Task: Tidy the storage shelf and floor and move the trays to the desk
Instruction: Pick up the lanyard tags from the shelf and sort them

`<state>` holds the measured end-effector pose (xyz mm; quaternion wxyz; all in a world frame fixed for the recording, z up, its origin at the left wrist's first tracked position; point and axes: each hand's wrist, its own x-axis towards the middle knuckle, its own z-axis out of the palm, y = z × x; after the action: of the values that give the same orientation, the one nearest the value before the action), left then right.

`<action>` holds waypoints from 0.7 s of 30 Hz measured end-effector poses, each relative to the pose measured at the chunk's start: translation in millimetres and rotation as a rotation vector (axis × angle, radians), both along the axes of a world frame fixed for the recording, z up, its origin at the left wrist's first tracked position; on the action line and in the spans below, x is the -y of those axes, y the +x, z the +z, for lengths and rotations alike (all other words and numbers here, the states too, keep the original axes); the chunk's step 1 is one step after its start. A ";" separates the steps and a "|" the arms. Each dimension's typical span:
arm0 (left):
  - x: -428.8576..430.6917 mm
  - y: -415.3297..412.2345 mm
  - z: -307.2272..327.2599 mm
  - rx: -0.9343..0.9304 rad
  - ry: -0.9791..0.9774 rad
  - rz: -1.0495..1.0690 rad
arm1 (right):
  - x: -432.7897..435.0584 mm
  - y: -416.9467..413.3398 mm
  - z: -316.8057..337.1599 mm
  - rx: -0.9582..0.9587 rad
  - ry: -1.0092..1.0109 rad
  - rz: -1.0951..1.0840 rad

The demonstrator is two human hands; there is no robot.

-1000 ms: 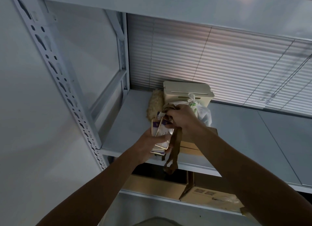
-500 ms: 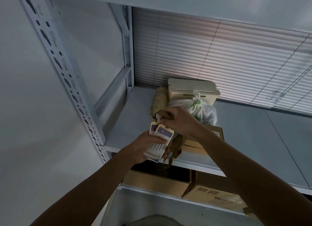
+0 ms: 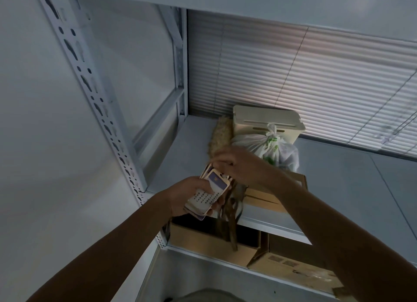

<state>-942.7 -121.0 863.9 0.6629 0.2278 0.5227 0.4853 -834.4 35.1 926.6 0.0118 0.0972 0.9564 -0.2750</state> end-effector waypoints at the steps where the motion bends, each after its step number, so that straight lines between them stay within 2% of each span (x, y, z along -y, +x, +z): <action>1: 0.2 -0.1 -0.6 0.041 -0.002 0.022 | 3.9 0.0 -7.3 -0.029 0.007 0.019; 5: 2.4 0.7 -6.1 0.171 0.003 0.099 | 10.7 1.0 -18.6 -0.019 0.067 0.079; 8: 3.4 -1.5 -4.7 0.254 -0.009 0.119 | 6.7 4.4 -11.2 0.035 -0.162 0.010; 9: 3.9 -3.8 -3.0 0.239 -0.029 0.136 | 3.2 4.3 -9.6 0.032 -0.232 -0.020; 11: 5.6 -8.5 -1.1 0.192 -0.085 0.122 | 0.2 2.6 -7.0 0.048 -0.238 -0.020; 13: 8.7 -12.3 -0.3 0.148 -0.126 0.053 | 3.0 -0.2 -6.9 0.078 -0.238 0.004; 17: 14.6 -14.9 1.2 0.068 -0.138 -0.114 | 6.8 -2.0 -7.3 0.182 -0.370 0.037; 21: 21.0 -13.0 1.7 0.112 -0.111 -0.154 | 8.0 -6.6 -6.7 0.184 -0.283 0.107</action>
<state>-955.7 -142.0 865.6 0.7378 0.2029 0.4919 0.4154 -841.0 27.1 919.9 0.1276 0.0684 0.9069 -0.3956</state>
